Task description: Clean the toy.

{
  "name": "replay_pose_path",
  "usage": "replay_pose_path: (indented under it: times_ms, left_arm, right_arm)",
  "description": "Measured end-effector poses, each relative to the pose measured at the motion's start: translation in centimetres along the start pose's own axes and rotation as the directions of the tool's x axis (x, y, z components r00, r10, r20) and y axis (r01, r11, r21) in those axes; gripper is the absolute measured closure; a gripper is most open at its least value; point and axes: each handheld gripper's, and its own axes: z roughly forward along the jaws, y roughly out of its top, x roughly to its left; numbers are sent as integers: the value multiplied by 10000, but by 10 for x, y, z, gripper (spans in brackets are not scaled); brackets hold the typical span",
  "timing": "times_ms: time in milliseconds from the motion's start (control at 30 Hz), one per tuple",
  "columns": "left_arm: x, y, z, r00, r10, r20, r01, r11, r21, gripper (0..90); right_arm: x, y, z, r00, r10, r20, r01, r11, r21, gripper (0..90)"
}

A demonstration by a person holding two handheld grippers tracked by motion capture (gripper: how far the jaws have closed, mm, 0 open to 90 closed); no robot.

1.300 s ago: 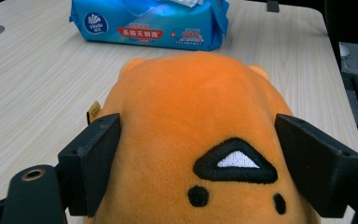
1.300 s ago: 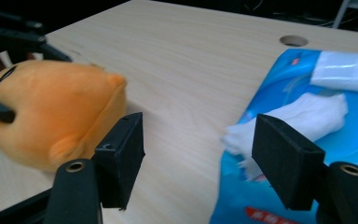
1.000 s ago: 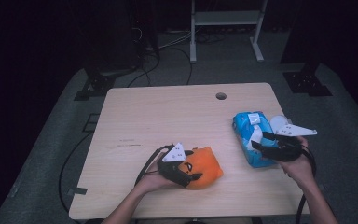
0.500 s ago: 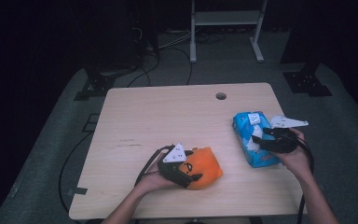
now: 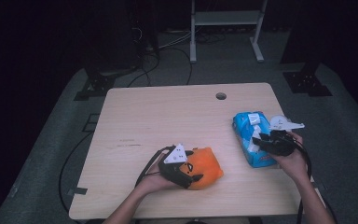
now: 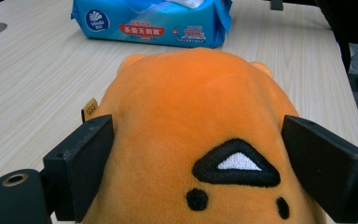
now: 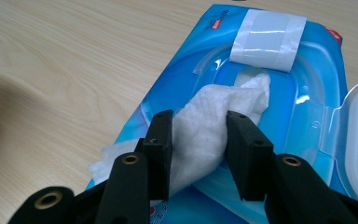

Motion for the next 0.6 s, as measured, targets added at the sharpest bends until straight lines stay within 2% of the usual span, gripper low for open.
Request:
replay_pose_path:
  times_ms: [100, 200, 233, 267, 300, 333, 600]
  left_arm:
    - [0, 0, 0, 10000, -22, 0, 22, 10000, -44, 111]
    - [-1, 0, 0, 10000, 52, -31, -52, 10000, 10, 109]
    - [-1, 0, 0, 10000, 66, -34, -66, 10000, 10, 109]
    - [-1, 0, 0, 10000, 66, -34, -66, 10000, 10, 109]
    - [-1, 0, 0, 10000, 95, -26, -95, 10000, 12, 108]
    - [-1, 0, -1, 9999, 102, -39, -102, 9999, 19, 107]
    - [-1, 1, 0, 9998, 192, -81, -192, 9998, 106, 96]
  right_arm:
    - [3, -2, 0, 9998, -128, 170, 129, 9999, -44, 653]
    - [4, -1, 0, 9999, -35, 168, 35, 10000, 12, 695]
    - [5, 0, 0, 9999, 51, 155, -52, 10000, 42, 734]
    - [5, 0, 0, 9999, 51, 155, -52, 10000, 42, 734]
    - [6, 2, -2, 9997, 74, 243, -74, 10000, 26, 798]
    - [6, 3, -3, 9996, 89, 283, -89, 10000, 16, 813]
    - [-5, 3, -16, 9969, 784, -42, -784, 9967, -219, 845]
